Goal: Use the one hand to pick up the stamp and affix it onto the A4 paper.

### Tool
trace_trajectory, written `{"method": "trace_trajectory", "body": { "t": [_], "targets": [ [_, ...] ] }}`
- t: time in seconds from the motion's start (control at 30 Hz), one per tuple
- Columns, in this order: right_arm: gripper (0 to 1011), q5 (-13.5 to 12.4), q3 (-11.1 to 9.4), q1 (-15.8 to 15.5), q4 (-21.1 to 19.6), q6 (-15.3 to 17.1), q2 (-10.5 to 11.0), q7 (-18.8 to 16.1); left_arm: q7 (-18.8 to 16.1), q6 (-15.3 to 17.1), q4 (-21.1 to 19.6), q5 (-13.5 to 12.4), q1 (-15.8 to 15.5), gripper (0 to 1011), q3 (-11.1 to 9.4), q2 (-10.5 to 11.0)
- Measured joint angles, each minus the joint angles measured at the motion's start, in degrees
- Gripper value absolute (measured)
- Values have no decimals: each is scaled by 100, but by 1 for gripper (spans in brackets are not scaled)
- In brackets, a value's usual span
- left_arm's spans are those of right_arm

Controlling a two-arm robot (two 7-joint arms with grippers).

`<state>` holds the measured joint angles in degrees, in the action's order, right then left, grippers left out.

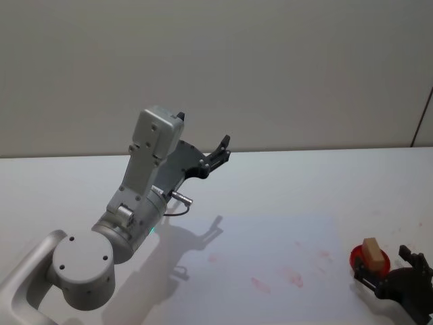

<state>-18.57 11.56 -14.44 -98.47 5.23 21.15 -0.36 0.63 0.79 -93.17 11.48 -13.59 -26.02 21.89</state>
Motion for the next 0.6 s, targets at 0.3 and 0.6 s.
{"method": "trace_trajectory", "body": {
  "t": [0.3,0.6],
  "targets": [
    [1001,62,25,25,63,1,-82,5,0,0,0,0,0,1001,0,0],
    [1001,142,43,78,157,-23,-161,-2,0,0,0,0,0,1001,0,0]
  ]
}}
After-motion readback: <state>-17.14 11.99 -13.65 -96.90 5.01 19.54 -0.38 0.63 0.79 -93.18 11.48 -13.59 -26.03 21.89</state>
